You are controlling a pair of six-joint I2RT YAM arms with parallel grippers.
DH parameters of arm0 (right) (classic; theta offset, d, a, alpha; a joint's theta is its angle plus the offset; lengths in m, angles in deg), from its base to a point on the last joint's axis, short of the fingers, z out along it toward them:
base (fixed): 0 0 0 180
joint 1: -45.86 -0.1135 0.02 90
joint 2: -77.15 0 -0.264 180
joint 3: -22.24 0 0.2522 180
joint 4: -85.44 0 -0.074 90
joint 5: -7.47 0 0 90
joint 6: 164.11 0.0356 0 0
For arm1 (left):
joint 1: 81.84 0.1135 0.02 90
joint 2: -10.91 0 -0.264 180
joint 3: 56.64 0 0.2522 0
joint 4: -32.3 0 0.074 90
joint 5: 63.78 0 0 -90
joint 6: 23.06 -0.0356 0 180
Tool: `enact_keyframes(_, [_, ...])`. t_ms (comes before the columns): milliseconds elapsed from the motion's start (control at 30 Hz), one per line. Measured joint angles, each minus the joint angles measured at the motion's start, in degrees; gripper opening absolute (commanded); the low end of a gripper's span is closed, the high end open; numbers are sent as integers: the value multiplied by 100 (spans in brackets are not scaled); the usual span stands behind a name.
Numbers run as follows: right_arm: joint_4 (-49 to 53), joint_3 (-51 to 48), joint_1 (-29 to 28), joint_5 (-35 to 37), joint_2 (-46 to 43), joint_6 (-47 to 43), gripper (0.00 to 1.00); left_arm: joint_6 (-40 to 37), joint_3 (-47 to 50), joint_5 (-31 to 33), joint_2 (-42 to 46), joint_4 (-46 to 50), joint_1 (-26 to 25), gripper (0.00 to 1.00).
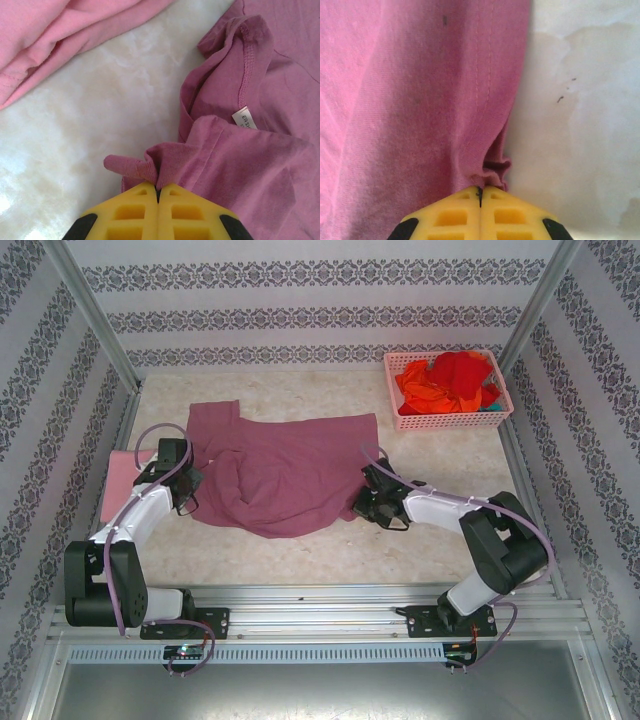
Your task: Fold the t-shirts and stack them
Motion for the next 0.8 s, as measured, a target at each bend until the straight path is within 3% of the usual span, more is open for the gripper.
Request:
enact_keyframes(400, [789,796,39,476,-1043,-345,0,-50,-157,11,57,76,4,0])
enact_keyframes(800, [1244,2640,267,1010,-39,-1128,0,-369,-1322,-24,-901,105,402,0])
